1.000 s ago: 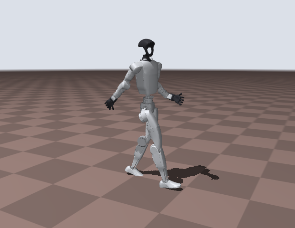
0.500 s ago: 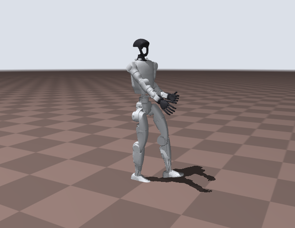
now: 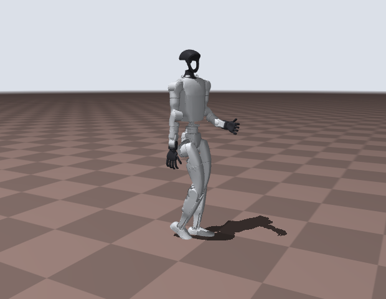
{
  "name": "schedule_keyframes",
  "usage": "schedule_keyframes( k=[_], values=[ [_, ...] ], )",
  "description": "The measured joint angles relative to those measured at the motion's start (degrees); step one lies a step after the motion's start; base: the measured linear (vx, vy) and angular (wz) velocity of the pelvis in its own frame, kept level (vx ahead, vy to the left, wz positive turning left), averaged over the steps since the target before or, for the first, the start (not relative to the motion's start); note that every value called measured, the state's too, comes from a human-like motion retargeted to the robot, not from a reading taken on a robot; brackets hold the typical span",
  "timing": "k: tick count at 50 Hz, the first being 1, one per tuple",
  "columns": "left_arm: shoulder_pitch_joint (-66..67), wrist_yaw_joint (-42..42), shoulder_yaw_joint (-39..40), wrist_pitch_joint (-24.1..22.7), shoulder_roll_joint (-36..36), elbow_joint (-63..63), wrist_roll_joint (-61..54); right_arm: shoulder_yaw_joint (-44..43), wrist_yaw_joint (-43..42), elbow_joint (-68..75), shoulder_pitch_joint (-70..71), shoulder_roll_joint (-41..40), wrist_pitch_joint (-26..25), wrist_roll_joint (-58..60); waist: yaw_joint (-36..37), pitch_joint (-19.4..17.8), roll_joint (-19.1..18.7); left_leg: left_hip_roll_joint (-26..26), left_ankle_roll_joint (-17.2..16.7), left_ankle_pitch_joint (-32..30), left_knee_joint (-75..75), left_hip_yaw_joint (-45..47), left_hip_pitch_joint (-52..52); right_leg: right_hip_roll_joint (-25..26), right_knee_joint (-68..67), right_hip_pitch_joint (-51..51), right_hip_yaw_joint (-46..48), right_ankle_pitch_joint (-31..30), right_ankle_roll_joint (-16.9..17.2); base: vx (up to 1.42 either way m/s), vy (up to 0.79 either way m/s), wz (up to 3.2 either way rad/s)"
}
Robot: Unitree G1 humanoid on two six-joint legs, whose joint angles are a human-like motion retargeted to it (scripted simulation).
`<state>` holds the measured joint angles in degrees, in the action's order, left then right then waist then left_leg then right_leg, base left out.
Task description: Walk run
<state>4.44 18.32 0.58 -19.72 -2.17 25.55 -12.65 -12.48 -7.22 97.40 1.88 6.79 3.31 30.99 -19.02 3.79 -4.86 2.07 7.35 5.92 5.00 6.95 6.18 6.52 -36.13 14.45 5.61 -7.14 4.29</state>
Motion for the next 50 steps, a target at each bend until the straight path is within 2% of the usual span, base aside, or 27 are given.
schedule_keyframes(
  k=[2, 3, 5, 7, 9, 13, 15, 17, 19, 20, 23, 25, 27, 28, 32, 34, 37, 40, 43, 45, 48, 50],
  values=[
    [-0.4, 0.4, -0.1, 0.1, 0.4, -0.2, -0.1, -0.2, 1.4, 0.0, -8.6, 0.7, -2.3, 1.5, -1.4, -0.3, 0.8, 1.6, 0.0, 0.8, -0.8, -1.4, -2.1, -2.9, 7.4, 2.0, -0.5, 0.2, 1.1, 0.69, -0.20, 0.70],
    [-0.6, 0.5, -0.1, 0.1, 0.8, -0.2, -0.1, -0.4, 2.5, 0.0, -12.7, 0.9, -3.5, 2.6, -1.8, -0.5, 1.6, 2.5, 0.0, 1.1, -1.1, -2.0, -3.2, -3.9, 11.1, 3.0, -2.2, -1.0, 0.3, 0.62, -0.23, 0.45],
    [-0.7, 0.5, -0.1, 0.2, 1.3, -0.4, -0.1, -1.2, 5.4, 0.0, -20.4, 1.0, -5.2, 5.1, -1.7, -0.7, 3.2, 4.2, -0.4, 2.3, -1.8, -2.0, -5.6, -6.9, 18.5, 4.2, -3.2, 0.9, 1.7, 0.70, -0.29, 0.19],
    [-0.6, 0.2, -0.4, 0.1, 1.7, -0.5, -0.1, -2.0, 8.5, 0.0, -27.0, 1.0, -5.8, 7.6, -2.3, -1.3, 3.9, 4.7, -0.8, 3.3, -2.0, -3.2, -7.9, -8.9, 24.8, 6.0, -3.7, 2.1, 0.2, 0.62, -0.27, 0.39],
    [-0.2, -0.1, -0.6, 0.0, 1.6, -0.7, -0.3, -3.0, 10.7, 0.0, -32.3, 1.0, -5.8, 9.6, -3.4, -2.1, 3.8, 4.6, -1.3, 4.4, -1.8, -4.6, -9.9, -10.5, 31.1, 7.7, -2.7, 3.0, 0.5, 0.63, -0.27, 0.51],
    [0.9, -0.3, -0.5, -0.3, 1.2, -0.7, -1.3, -4.1, 13.6, 0.0, -39.0, 2.0, -6.5, 12.2, -3.2, -2.4, 2.8, 3.2, -3.8, 4.8, -1.3, -4.4, -12.8, -10.3, 39.8, 9.3, 0.9, 4.6, 1.9, 0.71, -0.33, -0.11],
    [1.6, 0.0, -0.3, -0.4, 1.1, -0.3, -1.7, -4.2, 14.4, 0.0, -39.8, 2.4, -7.9, 12.4, -3.6, -1.9, 2.5, 2.7, -6.2, 3.3, -0.4, -4.6, -13.8, -9.1, 38.4, 9.2, -1.7, 3.8, -0.6, 0.75, -0.37, 0.00],
    [2.5, 0.2, -0.4, -0.3, 0.9, 0.2, -1.9, -4.6, 14.5, 0.0, -39.2, 2.5, -8.7, 11.8, -4.1, -0.9, 2.2, 2.3, -9.0, -0.1, 0.9, -5.2, -14.5, -8.8, 35.9, 8.7, 0.9, 3.7, -1.8, 0.78, -0.37, 0.30],
    [3.5, 0.5, -0.7, -0.1, 0.7, 0.8, -1.9, -4.8, 14.3, 0.0, -37.3, 2.4, -8.2, 10.5, -5.9, 0.0, 1.6, 1.3, -12.4, -6.4, 3.2, -7.3, -15.0, -8.5, 35.0, 7.6, 1.1, 0.9, -1.6, 0.87, -0.43, 0.71],
    [4.1, 0.6, -0.8, 0.0, 0.5, 1.0, -1.8, -4.7, 14.1, 0.0, -36.0, 2.3, -7.8, 9.6, -6.5, 0.5, 1.3, 0.8, -14.4, -10.7, 4.7, -8.4, -14.9, -8.1, 34.7, 6.7, 0.3, -0.3, -1.4, 0.94, -0.50, 0.46],
    [4.6, 0.6, -1.2, 0.0, -0.4, 1.3, -1.3, -3.7, 13.1, 0.0, -28.1, 1.8, -6.2, 5.7, -6.5, 2.3, 2.1, 2.2, -21.6, -26.4, 13.3, -10.0, -12.4, -9.2, 33.3, 4.4, -1.0, 0.2, -4.2, 0.77, -0.34, 0.20],
    [4.0, 0.1, -1.2, 0.0, -1.0, 1.2, -1.7, -3.3, 11.7, 0.0, -20.6, 1.6, -5.3, 4.0, -6.7, 3.5, 4.5, 5.5, -22.3, -34.1, 22.8, -7.0, -8.2, -13.1, 32.4, 2.8, -0.7, 1.1, -4.4, 0.79, -0.29, -0.05],
    [3.7, 0.1, -1.0, -0.2, -1.0, 0.8, -2.0, -2.9, 9.7, 0.0, -12.8, 0.8, -4.3, 2.9, -5.5, 3.7, 5.8, 4.6, -22.1, -35.6, 34.6, -6.1, -3.3, -11.7, 32.4, -0.1, 0.3, 2.4, -6.4, 0.70, -0.47, -0.51],
    [3.5, 0.3, -0.9, -0.3, -1.0, 0.8, -2.1, -2.6, 8.6, 0.0, -8.7, 0.5, -3.9, 2.3, -5.4, 4.2, 6.7, 5.3, -21.6, -34.8, 36.8, -7.1, -1.2, -11.5, 32.8, -1.2, -1.3, 3.0, -7.0, 0.65, -0.49, -0.23],
    [1.7, 0.1, -0.2, -0.2, -1.2, 0.7, -2.4, -2.0, 5.1, -4.2, 7.4, -1.0, -3.3, 0.4, -4.0, 4.1, 8.1, 1.2, -11.9, -20.5, 44.1, -0.4, 8.6, -11.2, 33.8, -5.7, 0.6, 4.2, -7.3, 0.60, -0.33, -0.42],
    [1.5, -0.4, -0.1, -0.5, -1.3, 0.2, -2.2, -3.0, 3.6, -8.7, 13.7, -2.3, -2.1, 1.8, -2.1, 3.9, 8.4, 1.3, -9.0, -15.1, 41.9, 0.9, 13.0, -10.2, 34.3, -7.7, -0.4, 4.8, -7.7, 0.57, -0.22, -0.98],
    [1.3, -0.1, 0.1, -0.7, -1.2, -0.3, -1.7, -3.1, 2.4, -14.0, 22.5, -4.1, 0.0, 2.7, 0.4, 3.0, 7.9, 0.9, -7.0, -10.8, 32.1, 1.9, 17.0, -7.8, 34.5, -10.5, -0.9, 5.8, -8.5, 0.62, -0.23, -0.79],
    [1.3, 0.5, -0.1, -0.7, -1.0, -0.4, -1.7, -1.6, 2.0, -17.7, 29.6, -4.7, 1.7, 2.5, 2.2, 1.9, 7.0, 0.6, -4.9, -10.3, 18.4, 3.1, 18.8, -4.7, 34.4, -13.6, -1.4, 7.2, -9.7, 0.64, -0.20, -0.52],
    [1.2, 0.9, -0.4, -0.7, -1.0, 0.0, -1.7, -1.3, 0.6, -20.0, 34.7, -4.7, 2.5, 2.9, 3.2, 1.1, 6.4, 0.9, -3.3, -4.6, 6.5, 6.6, 19.9, -2.6, 34.3, -16.7, -1.0, 8.4, -10.4, 0.69, -0.19, -0.23],
    [1.3, 1.4, -0.4, -0.7, -0.9, 0.4, -1.4, -1.7, -0.9, -21.2, 36.8, -4.9, 3.1, 3.1, 3.9, 1.0, 6.4, 2.6, -4.5, -0.3, -0.6, 8.3, 20.3, -1.8, 34.2, -18.7, -0.5, 8.7, -10.6, 0.72, -0.17, -0.10],
    [1.2, 2.0, -0.2, -0.6, -0.7, 1.0, -0.8, -1.9, -2.7, -22.4, 37.6, -5.1, 4.6, 2.3, 4.3, 1.0, 6.5, 4.0, -6.5, 2.6, -4.6, 9.4, 19.7, -0.7, 33.3, -21.1, 0.4, 7.9, -10.4, 0.71, -0.14, -0.07],
    [1.3, 2.2, 0.1, -0.5, -0.9, 1.2, -0.5, -1.9, -3.3, -22.6, 36.7, -5.2, 5.4, 1.8, 5.8, 1.2, 6.7, 3.1, -4.5, 2.9, -2.1, 10.5, 19.0, -0.2, 31.9, -22.3, -0.8, 6.2, -9.7, 0.95, -0.12, -0.60]
  ],
)
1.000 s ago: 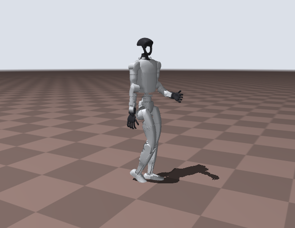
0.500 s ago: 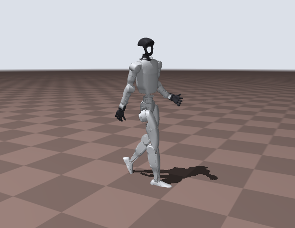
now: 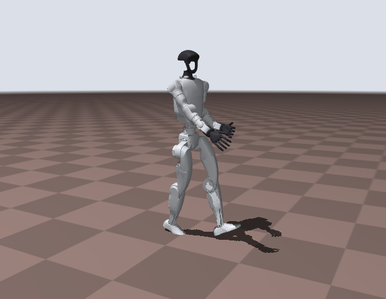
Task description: Walk run
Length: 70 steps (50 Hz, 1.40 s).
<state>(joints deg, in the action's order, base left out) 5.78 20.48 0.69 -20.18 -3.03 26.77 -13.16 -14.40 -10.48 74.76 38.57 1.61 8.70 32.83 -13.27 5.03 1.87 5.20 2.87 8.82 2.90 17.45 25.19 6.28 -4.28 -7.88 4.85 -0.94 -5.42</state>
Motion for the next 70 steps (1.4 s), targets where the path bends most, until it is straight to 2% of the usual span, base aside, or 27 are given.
schedule_keyframes(
  k=[3, 6, 8, 10, 12, 14, 18, 23, 25, 30, 32, 34, 35, 37, 38, 41, 43, 45, 47, 50, 53, 57, 60, 63, 66, 68, 70],
  values=[
    [0.4, -0.1, 0.4, -0.1, -0.1, 0.2, 0.1, -0.3, 0.3, 1.2, -3.7, 0.1, 0.9, 0.6, 2.3, 1.0, 0.4, 0.6, 3.3, -2.9, 1.9, -2.9, -0.9, -0.3, -3.3, -1.1, -0.2, -6.9, 3.3, 0.94, -0.08, -0.69],
    [0.8, -0.2, 0.7, 0.1, -0.1, 0.4, -0.5, 0.1, 1.5, 4.5, -9.4, 0.4, 0.3, 2.1, 3.0, 1.7, -0.3, -0.3, 2.4, -7.5, 3.3, -4.6, -2.8, 0.3, -9.5, -1.0, 0.2, -19.0, 9.9, 0.97, -0.03, -0.38],
    [0.2, -0.4, 1.0, 0.4, 0.3, 0.5, -1.0, 0.4, 1.7, 8.5, -13.3, 0.7, -0.3, 3.0, 2.0, 1.4, -1.4, -1.5, 3.0, -8.3, 5.4, -5.8, -3.9, 1.9, -17.0, 1.4, 0.0, -26.1, 14.9, 0.88, -0.03, 0.27],
    [-0.7, -0.9, 0.7, 0.7, 1.1, 0.7, -1.1, 0.9, 2.6, 13.6, -17.3, 2.0, -1.3, 3.8, 0.3, 0.5, -2.4, -2.4, 3.8, -7.1, 6.8, -7.1, -6.1, 3.6, -27.6, 5.7, 0.4, -29.1, 17.7, 0.89, -0.09, 0.67],
    [-2.1, -1.5, 0.7, 0.9, 1.9, 0.9, -0.9, 1.8, 4.7, 18.0, -21.4, 3.3, -3.6, 4.8, 0.5, -0.6, -4.0, -4.6, 3.8, -5.8, 6.6, -7.2, -8.7, 5.7, -32.8, 9.4, -0.1, -26.7, 17.1, 0.82, -0.10, 0.17],
    [-3.3, -2.1, 0.7, 1.1, 2.2, 1.0, -0.5, 2.0, 6.0, 21.4, -26.5, 4.6, -5.9, 6.1, 0.5, -1.4, -4.9, -5.1, 3.8, -4.7, 5.8, -7.8, -11.5, 4.5, -36.9, 13.5, 1.0, -18.8, 14.1, 0.70, -0.06, 0.16],
    [-4.1, -2.4, -0.1, 0.7, 2.9, -0.3, -0.1, 0.4, 7.4, 22.6, -40.2, 6.1, -6.7, 7.2, -2.9, -2.2, -6.2, -4.9, 3.3, -3.6, 3.2, -9.7, -16.2, 0.7, -34.6, 20.9, 1.5, -6.6, 11.8, 0.76, -0.10, 0.89],
    [-4.1, -1.7, -0.9, 0.7, 4.3, -2.3, -0.4, -2.5, 14.2, 22.6, -56.3, 7.3, -5.9, 7.6, -5.7, -2.9, -4.2, -1.4, 3.6, -1.4, 0.5, -11.8, -22.2, -8.3, -18.6, 26.4, 3.0, -4.2, 13.0, 0.66, -0.20, 0.62],
    [-4.1, -2.1, -1.1, 0.7, 4.8, -2.8, -0.8, -3.5, 16.0, 22.6, -61.6, 7.7, -6.7, 8.2, -6.2, -3.5, -3.1, -0.2, 3.4, -0.2, -0.1, -12.3, -25.1, -10.4, -11.4, 28.0, 1.5, -2.2, 13.0, 0.64, -0.26, 0.28],
    [-3.4, -2.8, -1.3, 0.3, 4.8, -3.1, -1.7, -6.1, 19.1, 22.6, -70.2, 8.1, -9.9, 10.7, -7.5, -4.4, -3.6, -1.2, 1.2, 2.2, -0.2, -13.8, -30.2, -12.0, 5.2, 31.9, 0.6, 3.7, 13.8, 0.67, -0.28, 0.16],
    [-3.0, -2.7, -1.1, 0.1, 4.6, -3.0, -2.3, -6.5, 19.8, 22.6, -71.2, 8.4, -10.5, 10.6, -6.8, -4.0, -3.9, -1.7, -0.2, 2.4, 0.3, -13.1, -31.3, -11.5, 7.8, 32.4, 3.3, 3.7, 14.4, 0.76, -0.35, -0.30],
    [-2.5, -2.4, -1.2, 0.0, 4.4, -2.7, -2.6, -6.7, 20.0, 22.6, -71.2, 8.5, -11.2, 9.7, -7.3, -3.5, -3.9, -1.8, -2.2, 1.4, 1.2, -13.5, -32.3, -10.9, 5.1, 32.7, 3.0, 4.1, 12.5, 0.68, -0.29, 0.07],
    [-2.2, -2.2, -1.2, -0.1, 4.2, -2.5, -2.8, -6.8, 20.0, 22.6, -70.7, 8.4, -11.6, 9.0, -7.7, -3.1, -4.0, -1.9, -3.3, 0.5, 1.7, -13.9, -32.7, -10.6, 3.0, 32.9, 3.1, 4.8, 10.5, 0.80, -0.35, 0.43],
    [-1.4, -1.8, -1.5, 0.1, 3.9, -2.0, -2.7, -7.1, 19.2, 22.6, -69.3, 8.1, -11.5, 7.7, -9.6, -2.3, -4.9, -2.9, -6.1, -3.1, 3.1, -15.8, -33.4, -10.7, 2.0, 32.0, 6.8, 2.4, 10.1, 0.91, -0.42, 0.74],
    [-1.0, -1.6, -1.4, 0.2, 3.6, -1.6, -2.6, -7.0, 18.8, 22.6, -68.1, 8.0, -11.2, 6.8, -10.6, -1.7, -5.3, -3.4, -7.7, -5.6, 4.0, -16.9, -33.5, -9.3, 2.4, 31.3, 2.7, 0.3, 9.5, 0.93, -0.46, 0.73],
    [0.3, -1.3, -1.5, 0.3, 2.7, -0.9, -2.0, -6.1, 17.5, 22.6, -63.5, 7.4, -10.1, 3.7, -11.6, 0.0, -5.6, -3.9, -12.9, -16.8, 8.3, -19.4, -33.3, -8.0, 2.1, 29.0, -0.2, -3.1, 9.3, 0.81, -0.43, 0.44],
    [0.8, -1.2, -1.8, 0.4, 1.8, -0.5, -1.8, -5.5, 16.3, 22.6, -57.9, 6.9, -9.4, 1.2, -12.2, 0.7, -4.8, -2.4, -17.1, -27.7, 15.3, -21.8, -31.5, -9.6, 1.1, 27.2, -0.7, -4.4, 7.7, 0.84, -0.39, 0.36],
    [0.7, -1.8, -1.6, 0.6, 1.1, -0.5, -1.9, -5.1, 14.5, 22.6, -50.8, 6.4, -8.2, -0.2, -11.8, 1.9, -2.4, 1.2, -17.9, -36.1, 24.9, -19.4, -27.4, -12.1, 0.3, 25.3, -2.5, -3.9, 6.4, 0.77, -0.34, -0.28],
    [0.8, -2.0, -1.6, 0.2, 1.1, -0.9, -1.8, -4.0, 12.5, 22.5, -43.8, 5.5, -6.7, -1.5, -11.0, 2.0, -1.0, 0.4, -17.2, -38.3, 36.7, -18.5, -22.3, -11.7, 0.4, 22.4, 0.9, -3.0, 4.9, 0.72, -0.48, -0.40],
    [-0.1, -0.9, -0.9, 0.2, 0.6, -0.8, -1.6, -2.1, 10.2, 19.4, -32.9, 4.5, -6.6, -3.1, -11.3, 2.1, 0.4, -1.3, -11.3, -31.1, 44.5, -14.8, -15.2, -11.7, 0.8, 19.1, 0.1, -1.5, 4.3, 0.64, -0.34, -0.04],
    [-0.1, -1.7, -0.6, -0.1, 0.4, -1.1, -1.9, -2.2, 8.0, 14.2, -23.8, 3.3, -5.7, -0.9, -9.1, 1.7, 1.1, -1.6, -7.3, -23.4, 45.2, -11.6, -8.4, -10.7, 1.1, 16.2, 0.3, -0.8, 3.6, 0.63, -0.26, -0.76],
    [0.2, -1.4, -0.5, -0.4, 0.9, -1.6, -1.1, -1.6, 7.2, 8.4, -13.0, 1.4, -4.2, -1.0, -6.1, 0.7, 0.8, -1.6, -3.7, -13.1, 35.0, -10.5, -1.8, -7.4, 1.7, 12.1, -0.4, 0.7, 1.7, 0.65, -0.25, -0.69],
    [0.4, -0.8, -0.6, -0.4, 1.1, -1.7, -0.4, -0.8, 7.4, 4.9, -6.8, 0.6, -3.0, -3.4, -4.5, -0.4, -0.1, -2.2, -1.0, -11.6, 21.8, -9.6, 0.5, -4.0, 2.0, 8.8, -0.9, 2.3, -0.3, 0.69, -0.24, -0.31],
    [0.6, -0.6, -0.6, -0.4, 1.1, -1.8, -0.1, -1.2, 6.3, 1.6, -2.3, -0.1, -1.4, -4.9, -3.3, -1.1, -0.4, -2.4, 1.0, -5.0, 9.7, -5.8, 2.1, -1.8, 2.1, 5.8, -1.0, 3.7, -1.5, 0.72, -0.22, -0.21],
    [0.8, -0.3, -0.4, -0.4, 0.9, -1.7, 0.1, -1.3, 4.3, -0.5, 0.3, -0.4, -0.1, -5.2, -2.1, -0.9, -0.2, -0.5, -0.5, 0.9, -0.2, -4.0, 3.2, -0.7, 2.1, 3.2, -0.4, 4.2, -2.4, 0.73, -0.18, -0.18],
    [1.2, 0.1, -0.2, -0.4, 0.9, -1.6, 0.0, -1.1, 3.2, -1.2, 0.7, -0.5, 0.5, -5.2, -1.8, -0.6, 0.1, -0.3, -1.4, 2.2, -2.4, -2.7, 3.0, 0.0, 1.5, 1.8, -0.5, 3.4, -2.7, 0.89, -0.16, -0.10],
    [1.2, 0.5, 0.3, -0.3, 0.9, -1.1, -0.1, -1.0, 2.7, -1.3, 0.1, -0.8, 1.1, -4.8, -0.9, -0.2, 0.2, -1.3, 0.0, 4.0, 0.3, -2.0, 2.4, 1.0, 0.2, 0.6, -1.8, 1.4, -2.2, 1.01, -0.14, -0.49]
  ],
)
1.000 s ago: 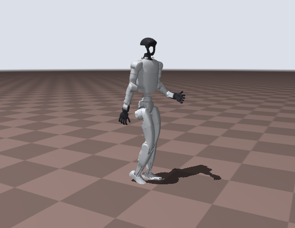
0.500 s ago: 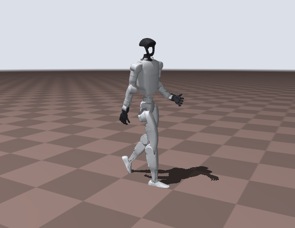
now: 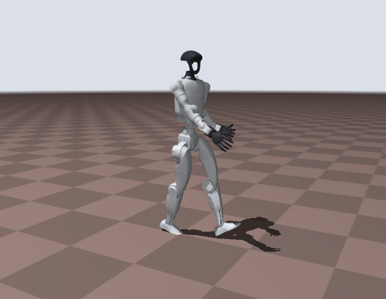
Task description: Walk run
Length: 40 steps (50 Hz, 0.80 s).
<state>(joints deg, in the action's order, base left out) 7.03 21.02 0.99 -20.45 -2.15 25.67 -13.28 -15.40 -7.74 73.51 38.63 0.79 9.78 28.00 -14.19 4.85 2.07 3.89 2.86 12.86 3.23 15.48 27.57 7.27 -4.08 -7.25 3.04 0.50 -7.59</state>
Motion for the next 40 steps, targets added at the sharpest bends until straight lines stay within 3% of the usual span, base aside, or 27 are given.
schedule_keyframes(
  k=[2, 4, 7, 9, 11, 15, 17, 20, 25, 30, 32, 35, 36, 40],
  values=[
    [0.5, 0.1, 0.5, 0.2, -0.1, 0.4, 0.1, 0.1, 0.4, 1.1, -1.9, -0.2, 0.2, 0.6, 1.6, 0.8, 0.7, -0.5, 0.7, -1.6, 1.6, 1.2, -0.7, -0.4, -2.1, -1.0, -0.5, -4.5, 1.7, 0.87, -0.10, -0.73],
    [0.7, -0.1, 0.6, 0.5, -0.1, 1.0, -0.1, -0.3, 1.6, 2.9, -4.9, 0.1, 0.3, 2.1, 2.2, 1.5, 0.8, 0.8, 1.6, -4.2, 2.3, -3.4, -1.8, -0.8, -4.9, -1.4, 0.8, -12.2, 4.3, 0.96, -0.08, -0.27],
    [0.5, -0.7, 0.4, 0.8, 0.3, 1.4, -0.4, 0.0, 3.8, 7.0, -10.2, 1.2, -1.0, 4.5, 2.2, 1.6, -0.3, -0.1, 0.8, -7.1, 4.2, -6.1, -3.9, 0.4, -12.7, -0.1, 1.5, -25.8, 9.9, 1.06, -0.08, 0.01],
    [-0.2, -0.8, 0.0, 0.9, 0.8, 1.3, -0.4, 0.1, 4.3, 10.9, -14.1, 2.4, -2.3, 5.6, 1.4, 1.0, -1.2, -0.5, 1.5, -7.8, 5.5, -6.6, -6.4, 0.9, -23.4, 3.5, 3.0, -30.5, 13.7, 0.83, -0.09, 0.49],
    [-1.2, -0.8, -0.2, 0.7, 1.4, 1.1, -0.2, 0.0, 4.4, 14.9, -18.3, 3.5, -4.1, 6.5, 1.1, 0.3, -2.0, -1.0, 3.6, -7.9, 5.9, -7.4, -9.0, 0.7, -32.4, 7.4, 4.4, -30.5, 16.0, 0.95, -0.10, 0.20],
    [-3.4, -1.3, -0.1, 0.7, 2.3, 0.9, 0.2, 0.8, 5.7, 20.9, -28.8, 5.4, -6.5, 7.3, 0.6, -1.5, -5.3, -4.3, 4.5, -6.5, 5.0, -7.5, -14.1, 1.1, -38.7, 15.2, 5.2, -20.7, 11.7, 0.74, -0.07, 0.13],
    [-3.8, -1.9, -0.2, 0.5, 2.6, 0.5, 0.0, 1.6, 6.6, 23.1, -35.0, 6.2, -6.4, 7.1, -1.7, -2.0, -5.8, -3.9, 4.3, -6.0, 3.8, -8.2, -16.7, 0.6, -37.7, 19.0, 3.4, -15.2, 12.2, 0.79, -0.15, 0.90],
    [-3.8, -2.2, -0.2, 0.2, 3.0, -0.5, -0.2, 1.9, 8.6, 23.9, -45.9, 6.8, -6.5, 8.4, -4.6, -2.4, -5.9, -2.9, 4.3, -4.9, 2.2, -9.1, -20.3, -2.7, -31.0, 23.6, 2.3, -7.9, 13.0, 0.75, -0.18, 0.72],
    [-3.6, -2.1, 0.2, 0.1, 3.8, -1.5, -0.7, 0.9, 13.8, 23.9, -62.6, 7.6, -7.6, 12.8, -5.8, -2.5, -3.0, 0.7, 3.8, -2.2, -0.3, -8.7, -27.1, -10.8, -13.4, 28.7, 2.2, -6.2, 13.3, 0.70, -0.25, 0.20],
    [-3.0, -3.0, 0.4, 0.1, 3.7, -1.8, -1.5, -1.7, 17.5, 23.9, -71.5, 8.2, -10.1, 17.7, -7.7, -3.6, -3.3, -0.3, 1.2, 0.0, -0.5, -8.9, -32.4, -12.4, 2.6, 32.7, -0.3, -1.3, 13.4, 0.70, -0.29, 0.20],
    [-2.7, -3.3, 0.4, 0.2, 3.6, -1.6, -1.8, -2.4, 18.6, 23.9, -72.6, 8.5, -11.1, 18.7, -7.8, -3.4, -4.2, -1.4, -0.2, -0.1, 0.1, -8.1, -33.6, -11.6, 5.6, 32.5, 0.3, -1.0, 11.8, 0.83, -0.37, -0.01],
    [-2.1, -2.9, 0.3, 0.6, 3.3, -1.0, -1.7, -3.1, 19.0, 23.9, -72.0, 8.8, -13.0, 17.2, -9.2, -2.1, -4.9, -2.0, -2.7, -2.8, 2.3, -9.3, -34.7, -11.7, 2.9, 31.7, 4.1, -1.5, 10.0, 0.74, -0.35, 0.44],
    [-1.8, -2.6, 0.4, 0.7, 3.1, -0.6, -1.5, -3.0, 18.5, 23.9, -71.0, 8.6, -13.4, 15.8, -10.4, -1.7, -5.0, -2.4, -3.8, -5.2, 3.3, -10.1, -35.0, -12.2, 2.3, 31.3, 5.5, -4.1, 10.6, 0.90, -0.49, 0.77],
    [-0.9, -2.4, 0.2, 0.8, 2.1, 0.8, -1.0, -2.2, 15.7, 23.9, -63.1, 7.9, -12.4, 9.8, -10.9, 0.4, -4.7, -4.2, -7.7, -21.6, 10.0, -8.6, -35.0, -11.3, 0.9, 28.2, 2.2, -8.2, 10.2, 0.83, -0.46, 0.26]
  ],
)
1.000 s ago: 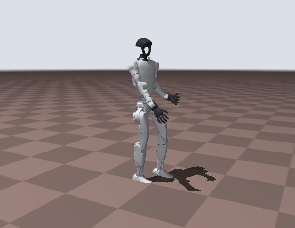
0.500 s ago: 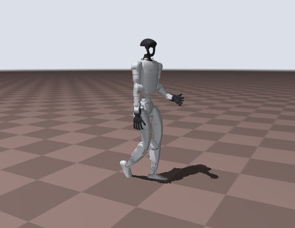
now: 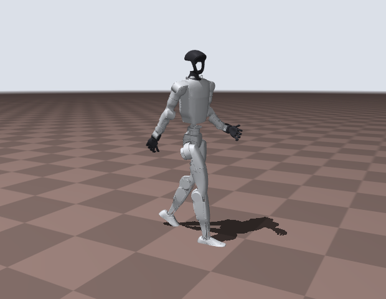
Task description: Walk run
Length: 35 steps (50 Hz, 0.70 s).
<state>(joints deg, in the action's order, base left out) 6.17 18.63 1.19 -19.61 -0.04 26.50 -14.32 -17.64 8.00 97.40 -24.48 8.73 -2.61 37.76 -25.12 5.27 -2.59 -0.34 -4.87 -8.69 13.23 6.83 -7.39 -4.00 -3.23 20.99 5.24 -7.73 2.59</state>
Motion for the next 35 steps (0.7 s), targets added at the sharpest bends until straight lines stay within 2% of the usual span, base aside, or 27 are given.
schedule_keyframes(
  k=[3, 5, 8, 10, 12, 15, 19, 22, 25, 27, 29, 31, 35],
  values=[
    [0.1, -0.5, -0.5, 0.1, -0.8, -0.1, -0.4, 1.2, -2.8, 0.0, 10.6, -0.8, 2.5, -4.1, -0.6, 0.7, 2.0, -0.2, -2.0, -13.4, 14.2, 2.0, 4.6, -1.8, -0.6, -3.5, 1.3, 0.8, -2.3, 0.80, -0.44, 0.06],
    [-0.2, -0.3, -0.6, -0.1, -0.8, -0.4, -0.3, 2.2, -4.9, 0.0, 18.5, -1.3, 4.4, -6.0, 0.2, 1.5, 4.1, -0.9, -0.3, -20.1, 24.4, 5.0, 8.7, -2.9, -0.7, -6.0, 2.9, 2.1, -3.4, 0.64, -0.41, -0.25],
    [-1.9, 0.7, 0.2, -0.2, -0.9, -0.2, -0.2, 2.4, -7.9, -3.9, 30.3, -2.9, 4.4, -7.0, -0.2, 1.4, 4.7, -3.7, 2.0, -12.7, 34.3, 6.1, 15.9, -1.7, -0.7, -8.9, 2.1, 4.0, -4.5, 0.61, -0.38, 0.03],
    [-2.1, 0.3, 0.4, -0.3, -1.2, -0.2, -0.5, 1.4, -9.4, -7.3, 37.1, -3.9, 4.4, -6.3, 0.5, 1.4, 5.2, -2.5, 3.6, -6.7, 36.2, 5.4, 20.2, -1.4, -0.4, -11.0, 3.0, 4.4, -4.9, 0.48, -0.24, -0.58],
    [-2.1, -0.2, 0.6, -0.4, -1.5, -0.5, -0.7, 0.5, -10.5, -10.5, 43.7, -5.3, 4.6, -6.0, 2.4, 1.4, 5.9, 1.4, 4.1, -0.5, 34.8, 2.9, 24.9, -0.4, -0.1, -12.7, 1.5, 4.7, -5.5, 0.57, -0.25, -0.99],
    [-2.1, 0.1, 0.7, -0.5, -1.4, -0.8, -0.5, 1.0, -10.7, -14.5, 53.1, -6.9, 5.8, -8.8, 5.0, 1.0, 6.1, 3.4, 4.8, 4.8, 26.4, 0.8, 29.8, 1.6, 0.2, -15.4, 0.7, 5.7, -6.4, 0.61, -0.27, -0.77],
    [-1.6, 1.3, 0.5, -0.6, -1.2, -1.2, 0.0, 1.3, -12.4, -19.6, 62.5, -8.2, 7.6, -12.3, 7.2, -0.6, 5.1, 2.9, 7.9, 6.4, 8.9, 1.6, 32.1, 5.6, 0.4, -19.5, 0.2, 8.0, -7.9, 0.65, -0.26, -0.39],
    [-1.2, 1.9, 0.4, -0.7, -1.0, -1.2, 0.3, 1.6, -14.5, -22.9, 67.6, -8.5, 9.2, -13.4, 8.4, -1.3, 4.8, 3.7, 9.9, 11.8, -3.0, 4.3, 33.4, 7.5, 0.8, -22.7, 0.9, 9.5, -8.9, 0.69, -0.23, -0.19],
    [-0.6, 2.4, 0.6, -0.6, -0.9, -1.3, 0.8, 2.2, -17.1, -24.9, 70.3, -8.5, 10.5, -13.8, 8.7, -1.1, 4.9, 6.2, 7.2, 18.0, -12.6, 6.8, 34.0, 8.6, 0.8, -25.2, 1.4, 10.3, -9.9, 0.68, -0.20, 0.00],
    [-0.3, 2.7, 0.8, -0.6, -1.0, -1.2, 0.9, 2.7, -18.1, -25.6, 70.4, -8.3, 11.3, -13.6, 9.0, -1.1, 5.3, 6.5, 7.9, 19.0, -13.2, 8.2, 33.5, 9.1, 0.0, -26.6, 1.0, 9.7, -10.0, 0.94, -0.18, -0.06],
    [-0.3, 3.0, 1.2, -0.3, -1.2, -0.6, 1.0, 3.0, -18.2, -25.5, 69.3, -8.1, 11.8, -13.3, 10.4, -0.8, 5.6, 6.2, 10.4, 19.4, -10.3, 8.4, 33.1, 9.6, -1.3, -27.8, 0.0, 8.0, -9.2, 0.79, -0.15, -0.48],
    [-0.1, 3.2, 1.5, -0.1, -1.6, 0.0, 1.0, 2.5, -17.6, -24.7, 67.1, -8.1, 11.9, -12.8, 12.3, -0.3, 5.8, 5.9, 10.5, 18.0, -8.4, 7.0, 32.7, 9.6, -2.9, -28.8, -0.3, 4.6, -7.4, 0.79, -0.12, -0.68],
    [1.1, 2.7, 1.6, -0.2, -2.2, 0.6, 0.5, 1.8, -14.3, -20.6, 59.5, -8.1, 11.5, -11.8, 14.2, 0.6, 5.5, 5.5, 8.8, 12.3, -6.2, 3.1, 30.3, 10.2, -9.9, -29.4, -0.7, -10.8, -0.4, 0.96, -0.10, -0.44]
  ],
)
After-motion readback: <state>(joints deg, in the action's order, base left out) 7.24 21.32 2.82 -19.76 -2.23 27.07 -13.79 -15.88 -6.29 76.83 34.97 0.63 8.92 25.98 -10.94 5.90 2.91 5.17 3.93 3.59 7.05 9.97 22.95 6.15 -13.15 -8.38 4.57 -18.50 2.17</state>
